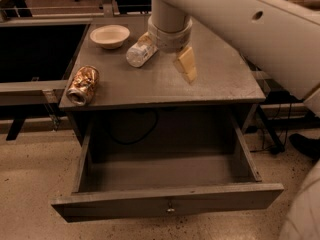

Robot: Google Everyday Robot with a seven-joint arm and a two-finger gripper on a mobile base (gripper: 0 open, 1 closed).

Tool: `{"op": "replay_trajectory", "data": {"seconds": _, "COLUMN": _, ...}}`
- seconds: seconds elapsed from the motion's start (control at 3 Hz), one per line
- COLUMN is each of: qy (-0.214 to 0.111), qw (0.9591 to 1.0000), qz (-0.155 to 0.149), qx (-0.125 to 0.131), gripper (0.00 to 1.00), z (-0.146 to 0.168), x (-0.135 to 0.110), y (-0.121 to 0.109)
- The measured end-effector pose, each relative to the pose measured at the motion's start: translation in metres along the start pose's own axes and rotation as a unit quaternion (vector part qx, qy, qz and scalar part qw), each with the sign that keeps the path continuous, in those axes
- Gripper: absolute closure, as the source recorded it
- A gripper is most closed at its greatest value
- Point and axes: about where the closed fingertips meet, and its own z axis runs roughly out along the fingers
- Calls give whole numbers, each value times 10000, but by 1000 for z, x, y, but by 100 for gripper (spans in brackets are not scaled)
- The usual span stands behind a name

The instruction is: Place blue plastic bottle into top drawer

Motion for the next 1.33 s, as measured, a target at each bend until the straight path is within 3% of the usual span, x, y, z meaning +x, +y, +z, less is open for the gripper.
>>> {"op": "replay_trajectory", "data": {"seconds": 0.33, "qy": 16, "qw": 9977, "qz": -331, "qx": 596, "gripper": 0, "z": 23, "x": -7, "y": -20}}
{"op": "replay_trajectory", "data": {"seconds": 1.0, "qy": -23, "qw": 9977, "qz": -419, "qx": 540, "gripper": 0, "z": 35, "x": 0, "y": -30}}
{"op": "replay_trajectory", "data": {"seconds": 1.33, "qy": 272, "qw": 9924, "qz": -847, "qx": 853, "gripper": 0, "z": 53, "x": 28, "y": -72}}
